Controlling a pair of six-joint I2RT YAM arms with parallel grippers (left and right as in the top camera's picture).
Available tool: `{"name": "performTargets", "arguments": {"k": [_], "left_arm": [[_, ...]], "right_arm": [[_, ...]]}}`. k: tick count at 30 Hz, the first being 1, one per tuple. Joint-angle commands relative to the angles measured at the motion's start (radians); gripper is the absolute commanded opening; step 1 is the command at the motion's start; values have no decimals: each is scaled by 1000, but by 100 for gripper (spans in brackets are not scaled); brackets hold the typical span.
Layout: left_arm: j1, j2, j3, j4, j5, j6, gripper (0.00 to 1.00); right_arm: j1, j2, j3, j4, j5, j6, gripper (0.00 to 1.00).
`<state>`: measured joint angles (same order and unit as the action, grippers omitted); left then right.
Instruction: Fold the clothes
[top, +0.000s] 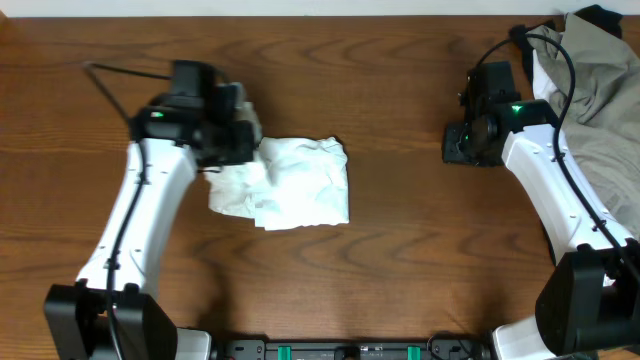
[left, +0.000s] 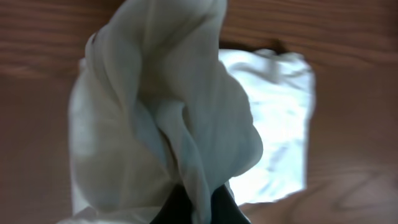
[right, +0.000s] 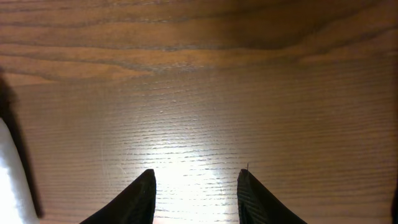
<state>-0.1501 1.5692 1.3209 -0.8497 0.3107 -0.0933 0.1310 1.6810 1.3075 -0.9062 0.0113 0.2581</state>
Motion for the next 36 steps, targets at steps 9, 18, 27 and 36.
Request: {"name": "performTargets", "arguments": {"k": [9,18,27,36], "left_arm": [[-256,-3,15,123,-7,-113,7],[-322,50,13,97,-53,-134,7],[-396,84,13,96,-53,-152,7],[-508,84,12,84,-53,-167,29]], "right_arm": [[-8,-1,3,-4,0,-13,41],[-8,-1,-23,-3,-1,-13,41],[-8,-1,-32,4,-1,-13,41],[-8,-1,-32,5,-1,-12,41]]}}
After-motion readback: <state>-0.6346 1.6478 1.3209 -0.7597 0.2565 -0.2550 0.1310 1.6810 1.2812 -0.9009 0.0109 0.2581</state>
